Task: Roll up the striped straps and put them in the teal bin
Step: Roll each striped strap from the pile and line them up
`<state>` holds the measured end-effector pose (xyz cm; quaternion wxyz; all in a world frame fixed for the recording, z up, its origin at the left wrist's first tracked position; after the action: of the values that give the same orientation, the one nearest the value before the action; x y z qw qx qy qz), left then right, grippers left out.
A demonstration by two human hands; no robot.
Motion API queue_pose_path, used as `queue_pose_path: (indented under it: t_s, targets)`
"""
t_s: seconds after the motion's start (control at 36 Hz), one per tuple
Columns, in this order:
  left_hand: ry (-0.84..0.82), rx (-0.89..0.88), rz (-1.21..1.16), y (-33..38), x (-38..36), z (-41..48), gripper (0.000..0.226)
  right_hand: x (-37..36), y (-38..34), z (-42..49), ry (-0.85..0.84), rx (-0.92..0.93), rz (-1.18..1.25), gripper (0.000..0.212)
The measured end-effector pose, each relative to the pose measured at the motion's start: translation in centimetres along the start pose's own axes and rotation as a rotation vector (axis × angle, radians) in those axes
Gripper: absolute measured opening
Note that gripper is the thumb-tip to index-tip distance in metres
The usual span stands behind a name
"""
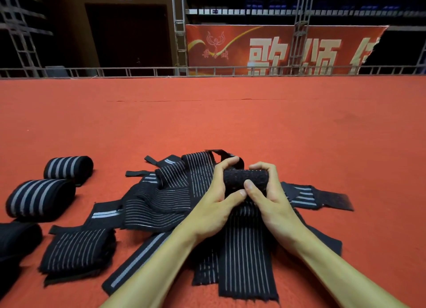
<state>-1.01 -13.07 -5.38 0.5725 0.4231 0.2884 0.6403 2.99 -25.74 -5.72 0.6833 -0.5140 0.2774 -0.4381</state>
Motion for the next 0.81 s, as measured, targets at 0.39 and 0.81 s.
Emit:
queue_pose_path:
  t_s: [0.39, 0.81]
  targets:
    - [0.283, 0.113, -0.291, -1.1, 0.1, 0.8, 0.034, 0.1, -0.2, 0.2, 0.000, 0.115, -0.109, 0.023]
    - [0.236, -0.108, -0.020, 0.3, 0.6, 0.6, 0.025, 0.2, 0.3, 0.3, 0.039, -0.022, 0.076, 0.038]
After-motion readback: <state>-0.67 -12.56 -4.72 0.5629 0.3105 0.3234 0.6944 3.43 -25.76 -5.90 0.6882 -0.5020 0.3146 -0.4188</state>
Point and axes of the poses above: each hand's wrist, its own z-axis towards the middle knuckle, its own x-axis out of the back of the hand, y = z × x, the point moved 4 cm from there along z, towards the middle knuckle, and after that the axes turned 8 degrees about -x, right-handed, at the moved point
